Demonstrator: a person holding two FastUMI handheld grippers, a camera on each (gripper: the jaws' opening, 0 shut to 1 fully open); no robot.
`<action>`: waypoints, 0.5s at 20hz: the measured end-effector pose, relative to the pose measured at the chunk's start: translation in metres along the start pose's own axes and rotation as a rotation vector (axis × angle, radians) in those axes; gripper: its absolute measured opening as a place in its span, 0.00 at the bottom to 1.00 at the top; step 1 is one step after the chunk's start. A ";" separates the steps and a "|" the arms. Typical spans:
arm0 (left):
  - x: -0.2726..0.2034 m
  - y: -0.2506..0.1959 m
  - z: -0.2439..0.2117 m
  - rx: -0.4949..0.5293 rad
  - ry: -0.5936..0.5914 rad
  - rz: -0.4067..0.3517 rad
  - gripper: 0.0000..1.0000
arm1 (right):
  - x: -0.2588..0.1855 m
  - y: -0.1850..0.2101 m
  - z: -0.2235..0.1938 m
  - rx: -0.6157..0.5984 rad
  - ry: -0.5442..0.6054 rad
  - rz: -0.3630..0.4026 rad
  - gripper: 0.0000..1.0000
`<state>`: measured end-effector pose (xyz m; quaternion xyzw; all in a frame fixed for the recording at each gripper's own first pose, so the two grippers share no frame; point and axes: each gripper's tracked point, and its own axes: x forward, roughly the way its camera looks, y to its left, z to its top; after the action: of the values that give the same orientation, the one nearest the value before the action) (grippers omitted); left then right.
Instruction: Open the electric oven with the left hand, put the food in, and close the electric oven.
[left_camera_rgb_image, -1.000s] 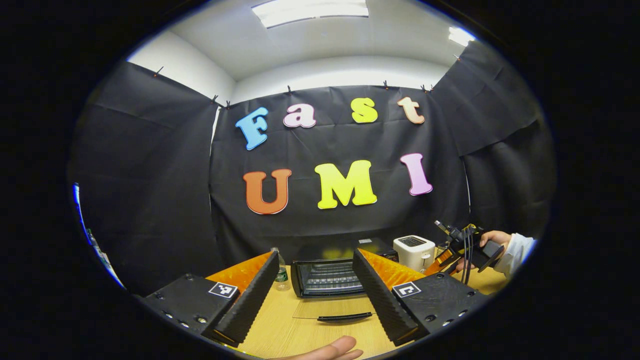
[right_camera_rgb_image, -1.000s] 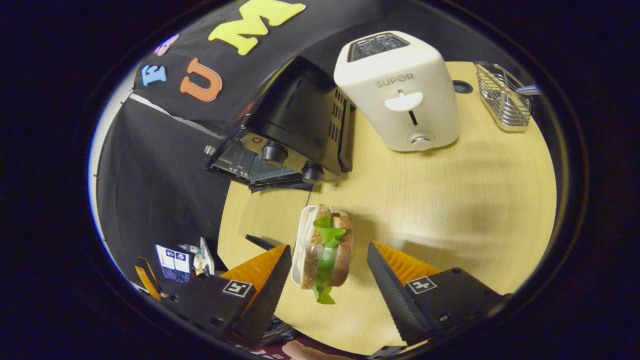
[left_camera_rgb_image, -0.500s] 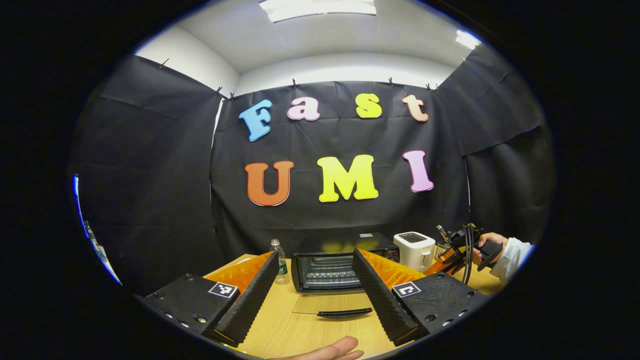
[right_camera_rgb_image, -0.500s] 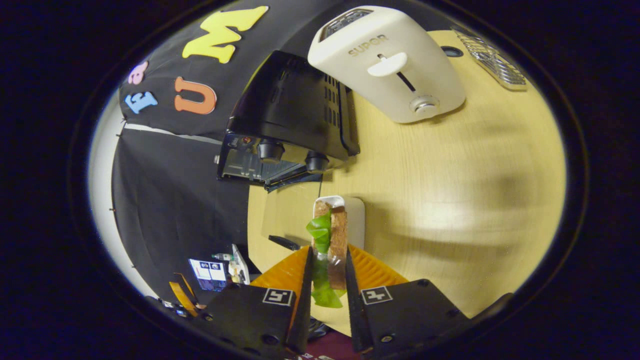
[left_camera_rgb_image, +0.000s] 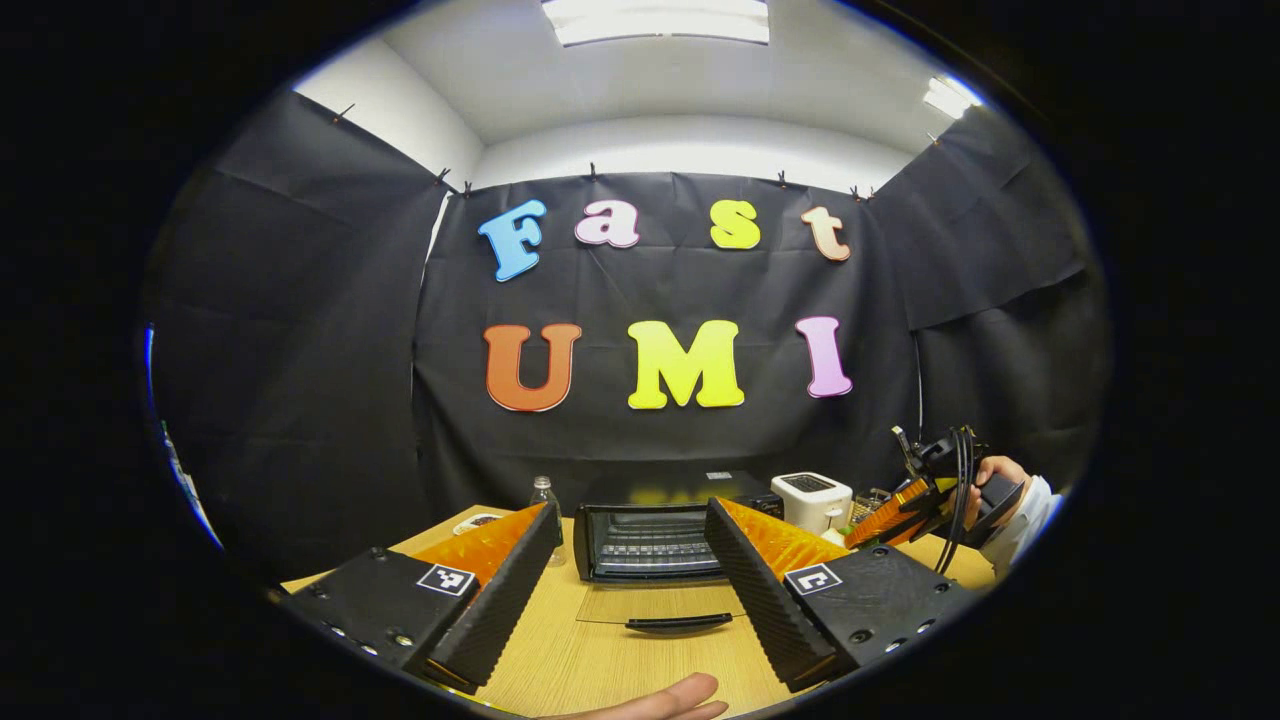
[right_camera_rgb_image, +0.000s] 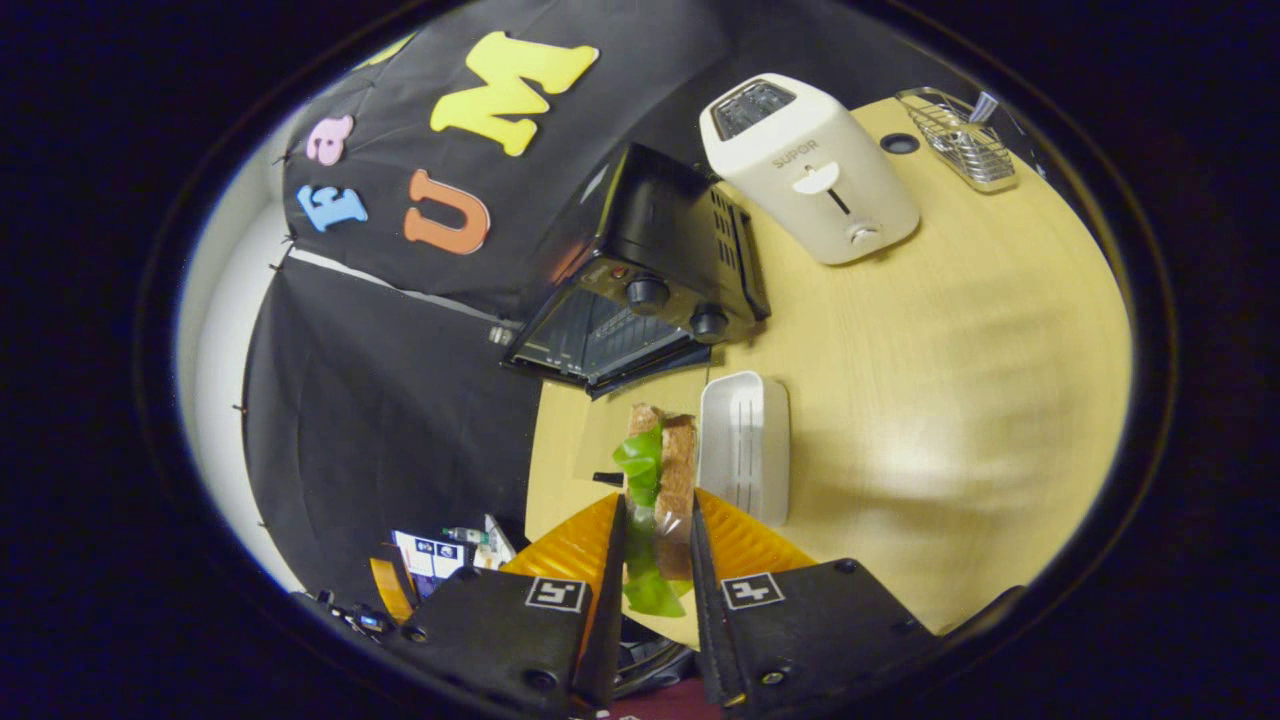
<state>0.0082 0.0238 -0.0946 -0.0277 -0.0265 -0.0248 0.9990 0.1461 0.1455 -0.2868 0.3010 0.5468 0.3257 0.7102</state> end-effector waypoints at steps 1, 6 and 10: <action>-0.001 0.001 -0.001 0.006 -0.002 -0.008 0.96 | 0.001 0.006 -0.003 0.009 -0.035 0.002 0.36; -0.012 0.012 0.002 -0.013 -0.026 -0.034 0.96 | 0.028 0.040 -0.015 0.108 -0.242 0.064 0.36; -0.019 0.029 -0.001 -0.043 -0.028 -0.033 0.96 | 0.065 0.057 -0.014 0.225 -0.451 0.129 0.36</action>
<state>-0.0094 0.0534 -0.0985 -0.0492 -0.0401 -0.0414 0.9971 0.1372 0.2327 -0.2834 0.4772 0.3870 0.2322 0.7540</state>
